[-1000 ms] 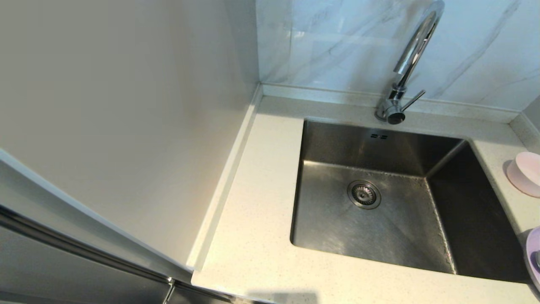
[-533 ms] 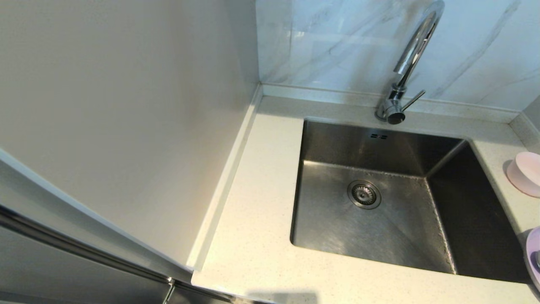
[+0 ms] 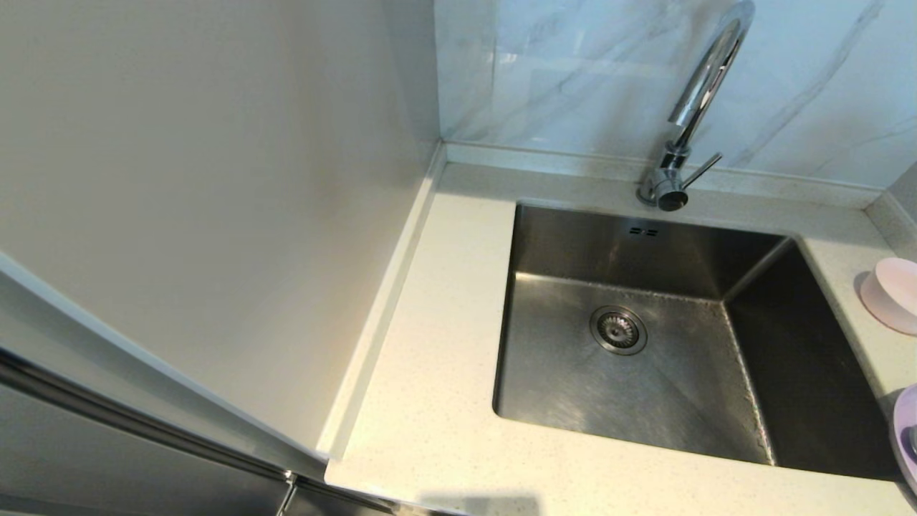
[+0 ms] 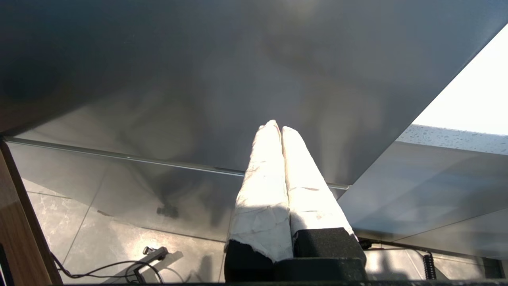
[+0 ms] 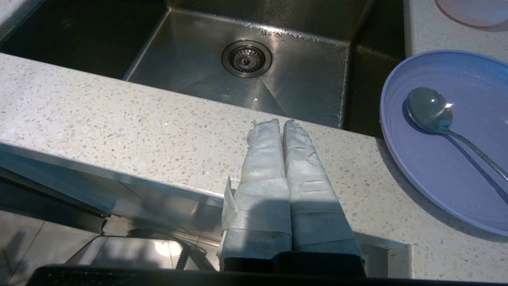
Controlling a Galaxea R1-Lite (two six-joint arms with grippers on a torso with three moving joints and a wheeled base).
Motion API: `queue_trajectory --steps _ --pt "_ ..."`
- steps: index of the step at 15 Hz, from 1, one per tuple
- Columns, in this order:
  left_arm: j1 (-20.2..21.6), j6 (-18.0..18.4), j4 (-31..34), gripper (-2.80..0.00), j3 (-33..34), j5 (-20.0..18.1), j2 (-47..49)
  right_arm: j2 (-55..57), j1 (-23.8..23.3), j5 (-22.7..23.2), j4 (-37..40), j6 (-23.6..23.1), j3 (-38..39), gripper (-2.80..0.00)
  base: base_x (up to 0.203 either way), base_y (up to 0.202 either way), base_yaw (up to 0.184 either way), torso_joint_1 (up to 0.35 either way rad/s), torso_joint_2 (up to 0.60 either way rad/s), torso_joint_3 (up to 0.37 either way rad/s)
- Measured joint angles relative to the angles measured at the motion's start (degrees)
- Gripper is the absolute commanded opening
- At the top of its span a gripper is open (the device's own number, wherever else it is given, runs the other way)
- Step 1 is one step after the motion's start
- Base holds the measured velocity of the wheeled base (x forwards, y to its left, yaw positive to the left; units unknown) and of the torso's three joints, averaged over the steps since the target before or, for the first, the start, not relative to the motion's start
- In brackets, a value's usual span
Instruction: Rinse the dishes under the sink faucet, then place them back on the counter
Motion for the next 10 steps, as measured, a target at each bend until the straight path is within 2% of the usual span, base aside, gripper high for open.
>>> queue_trajectory --steps 10 --pt "0.0 0.0 0.0 -2.8 0.0 0.02 0.0 0.0 0.0 0.0 -0.01 0.0 0.0 -2.8 0.0 0.0 0.0 0.0 0.0 0.0"
